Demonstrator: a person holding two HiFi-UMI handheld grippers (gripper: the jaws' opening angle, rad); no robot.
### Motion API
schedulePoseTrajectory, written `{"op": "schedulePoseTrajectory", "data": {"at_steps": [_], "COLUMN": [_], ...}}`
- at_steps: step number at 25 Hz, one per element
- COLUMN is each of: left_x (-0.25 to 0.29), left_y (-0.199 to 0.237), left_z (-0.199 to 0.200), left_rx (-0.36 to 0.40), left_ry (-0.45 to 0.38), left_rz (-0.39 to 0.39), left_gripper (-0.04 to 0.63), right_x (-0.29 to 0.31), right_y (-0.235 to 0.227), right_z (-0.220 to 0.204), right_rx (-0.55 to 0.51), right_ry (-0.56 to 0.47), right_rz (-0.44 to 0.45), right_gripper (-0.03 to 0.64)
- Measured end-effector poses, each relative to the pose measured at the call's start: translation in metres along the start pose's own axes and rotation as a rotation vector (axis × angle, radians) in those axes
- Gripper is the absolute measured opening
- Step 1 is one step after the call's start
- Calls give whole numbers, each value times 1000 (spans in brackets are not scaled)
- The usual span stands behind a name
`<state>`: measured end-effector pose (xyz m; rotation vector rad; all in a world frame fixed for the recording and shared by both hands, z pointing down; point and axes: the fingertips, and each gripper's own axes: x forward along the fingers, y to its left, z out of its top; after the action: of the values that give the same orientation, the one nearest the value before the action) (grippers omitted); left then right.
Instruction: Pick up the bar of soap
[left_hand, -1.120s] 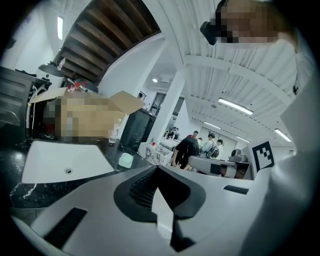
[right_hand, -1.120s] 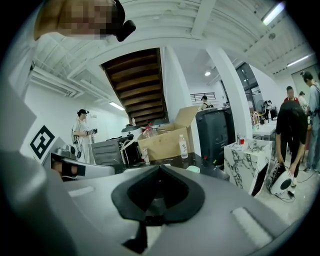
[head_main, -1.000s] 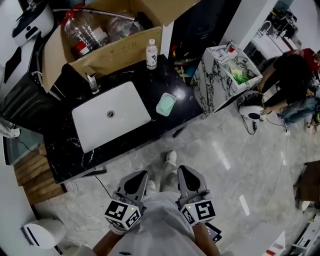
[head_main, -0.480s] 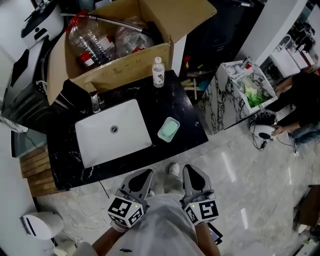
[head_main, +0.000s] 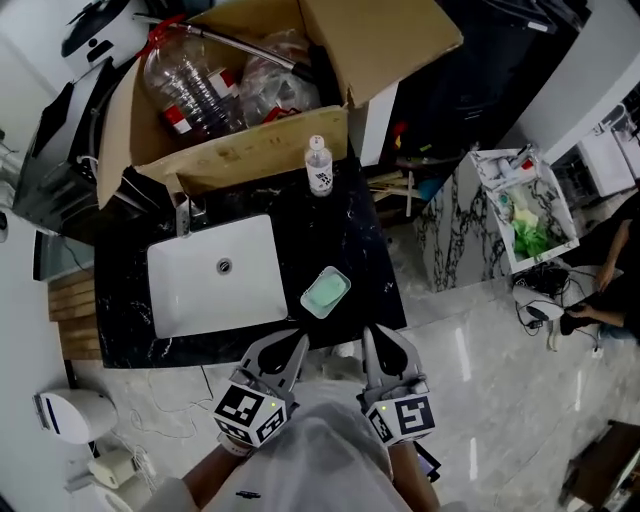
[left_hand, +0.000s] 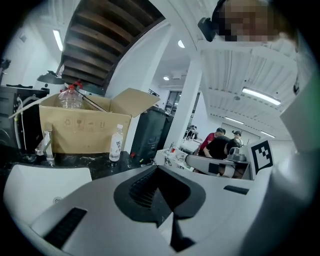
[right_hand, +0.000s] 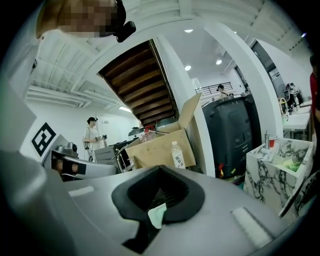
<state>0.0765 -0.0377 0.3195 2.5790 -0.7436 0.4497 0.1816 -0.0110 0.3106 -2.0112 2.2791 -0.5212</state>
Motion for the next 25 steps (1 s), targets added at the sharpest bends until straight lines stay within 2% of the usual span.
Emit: {"op": "schedulePoseTrajectory", "data": {"at_steps": [8,14,25], "left_x": [24,31,30], "left_y": [13,22,41], "left_z": [2,3,1], "left_rx": [-14,-29,-32], "left_ry": [33,40,64], "left_rz": [86,77,42], "left_gripper": [6,6,6], "right_x": [29,41,61], "right_y": [-30,-25,-12], "right_z": [-5,-11,-37], "right_rx": [39,46,135], "right_ry": [41,72,147], "right_rz": [76,77,36], "right_gripper": [9,9,11]}}
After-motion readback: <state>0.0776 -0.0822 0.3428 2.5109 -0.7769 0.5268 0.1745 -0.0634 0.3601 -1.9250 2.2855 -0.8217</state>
